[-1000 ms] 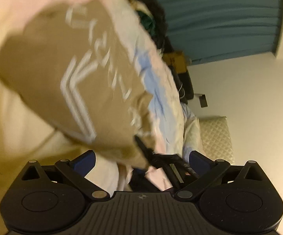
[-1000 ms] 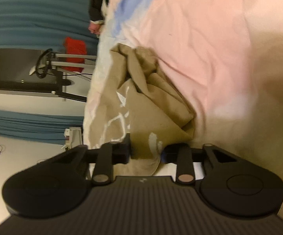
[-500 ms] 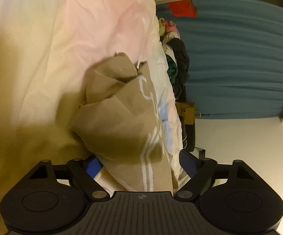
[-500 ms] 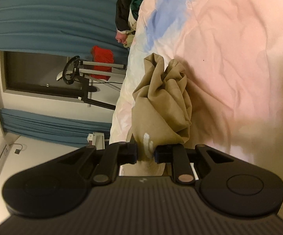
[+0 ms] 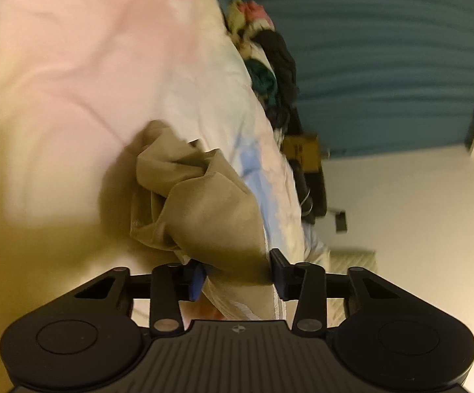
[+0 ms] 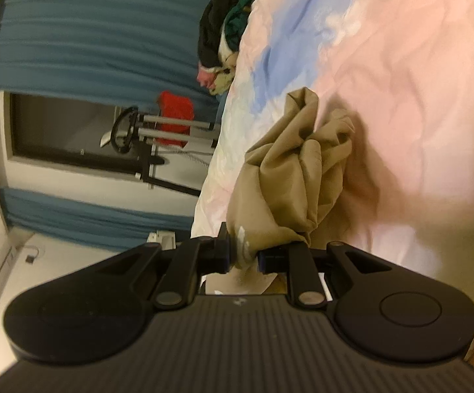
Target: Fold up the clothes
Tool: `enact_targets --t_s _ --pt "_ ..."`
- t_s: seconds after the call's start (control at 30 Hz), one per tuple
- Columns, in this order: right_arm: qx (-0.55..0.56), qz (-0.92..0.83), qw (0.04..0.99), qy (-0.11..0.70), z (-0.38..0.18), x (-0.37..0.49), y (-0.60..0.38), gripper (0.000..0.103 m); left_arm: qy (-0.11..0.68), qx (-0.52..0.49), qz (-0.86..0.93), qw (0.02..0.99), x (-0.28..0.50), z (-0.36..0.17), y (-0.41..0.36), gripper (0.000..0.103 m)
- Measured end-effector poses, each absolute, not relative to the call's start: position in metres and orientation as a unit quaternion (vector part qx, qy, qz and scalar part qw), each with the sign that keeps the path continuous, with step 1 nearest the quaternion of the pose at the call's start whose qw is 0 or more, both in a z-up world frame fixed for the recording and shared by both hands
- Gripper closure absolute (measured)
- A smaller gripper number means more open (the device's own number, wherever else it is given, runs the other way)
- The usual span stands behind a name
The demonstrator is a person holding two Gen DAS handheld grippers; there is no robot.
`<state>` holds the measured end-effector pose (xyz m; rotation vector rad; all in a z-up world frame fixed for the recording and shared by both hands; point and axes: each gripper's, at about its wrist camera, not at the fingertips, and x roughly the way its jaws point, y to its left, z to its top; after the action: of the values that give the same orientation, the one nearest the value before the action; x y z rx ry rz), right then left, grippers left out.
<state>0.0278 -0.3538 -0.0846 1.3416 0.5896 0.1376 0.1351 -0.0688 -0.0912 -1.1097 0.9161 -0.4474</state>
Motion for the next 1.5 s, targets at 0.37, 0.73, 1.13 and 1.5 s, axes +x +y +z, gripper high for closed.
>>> enact_targets --t_s 0.37,0.73,1.13,1.5 --pt "0.609 0.001 0.753 0.248 -0.028 0.111 -0.443 0.085 0.429 -0.437 -0.195 0.766 0.281 0.013 -0.205 0.077" --pt "0.529 -0.03 0.839 0.122 0.002 0.197 -0.536 0.085 0.345 -0.377 -0.292 0.809 0.404 -0.001 -0.354 0.076" --pt "0.549 -0.105 0.786 0.265 -0.155 0.159 -0.527 0.083 0.438 -0.232 -0.273 0.825 0.373 -0.095 -0.367 0.072" --pt "0.494 -0.116 0.809 0.299 -0.075 0.123 -0.51 0.081 0.395 -0.138 -0.251 0.873 0.286 0.022 -0.327 0.03"
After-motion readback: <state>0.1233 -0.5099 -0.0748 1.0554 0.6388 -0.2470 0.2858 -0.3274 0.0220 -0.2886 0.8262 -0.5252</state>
